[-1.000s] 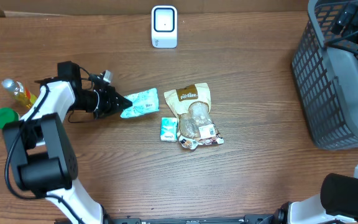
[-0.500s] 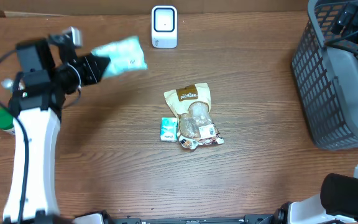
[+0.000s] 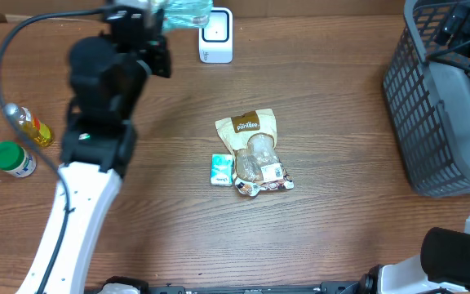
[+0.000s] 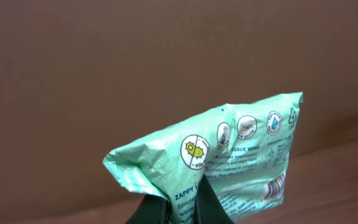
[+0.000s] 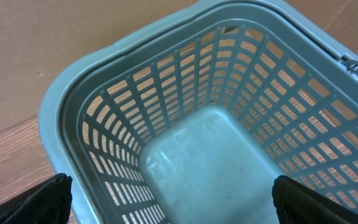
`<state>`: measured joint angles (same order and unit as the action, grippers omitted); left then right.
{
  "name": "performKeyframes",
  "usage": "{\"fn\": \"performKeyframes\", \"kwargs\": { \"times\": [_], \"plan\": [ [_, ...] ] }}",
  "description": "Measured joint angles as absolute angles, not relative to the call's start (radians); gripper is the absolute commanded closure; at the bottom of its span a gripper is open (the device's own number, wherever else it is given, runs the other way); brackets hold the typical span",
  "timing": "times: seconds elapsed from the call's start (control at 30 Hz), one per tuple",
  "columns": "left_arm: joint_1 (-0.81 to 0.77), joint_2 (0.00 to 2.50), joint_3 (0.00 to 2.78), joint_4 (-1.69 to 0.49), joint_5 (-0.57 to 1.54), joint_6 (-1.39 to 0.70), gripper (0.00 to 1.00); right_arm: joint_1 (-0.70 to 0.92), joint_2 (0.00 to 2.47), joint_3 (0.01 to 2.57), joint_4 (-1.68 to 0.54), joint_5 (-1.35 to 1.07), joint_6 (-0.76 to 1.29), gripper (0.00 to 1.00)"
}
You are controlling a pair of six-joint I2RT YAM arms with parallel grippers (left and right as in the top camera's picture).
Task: Scan the item barcode
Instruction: 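Lift the wipes packet and carry it up toward the scanner, then hold the wipes packet in front of the white barcode scanner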
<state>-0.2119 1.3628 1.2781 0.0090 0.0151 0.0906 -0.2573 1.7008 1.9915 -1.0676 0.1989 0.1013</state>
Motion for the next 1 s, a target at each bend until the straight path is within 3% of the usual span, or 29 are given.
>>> {"fn": "performKeyframes", "kwargs": {
  "times": [0.33,0.73,1.0],
  "plan": [
    [-0.274,1.629,1.278,0.231,-0.263,0.421,0.96,-0.257,1.701,1.991,-1.067,0.199,0.101,0.00],
    [-0.275,1.924,1.278,0.651,-0.311,0.480,0.96,-0.257,1.701,1.991,-1.068,0.199,0.101,0.00],
    [-0.275,2.049,1.278,0.778,-0.290,0.484,0.96,-0.257,1.701,1.991,-1.068,0.199,0.101,0.00]
  ]
}}
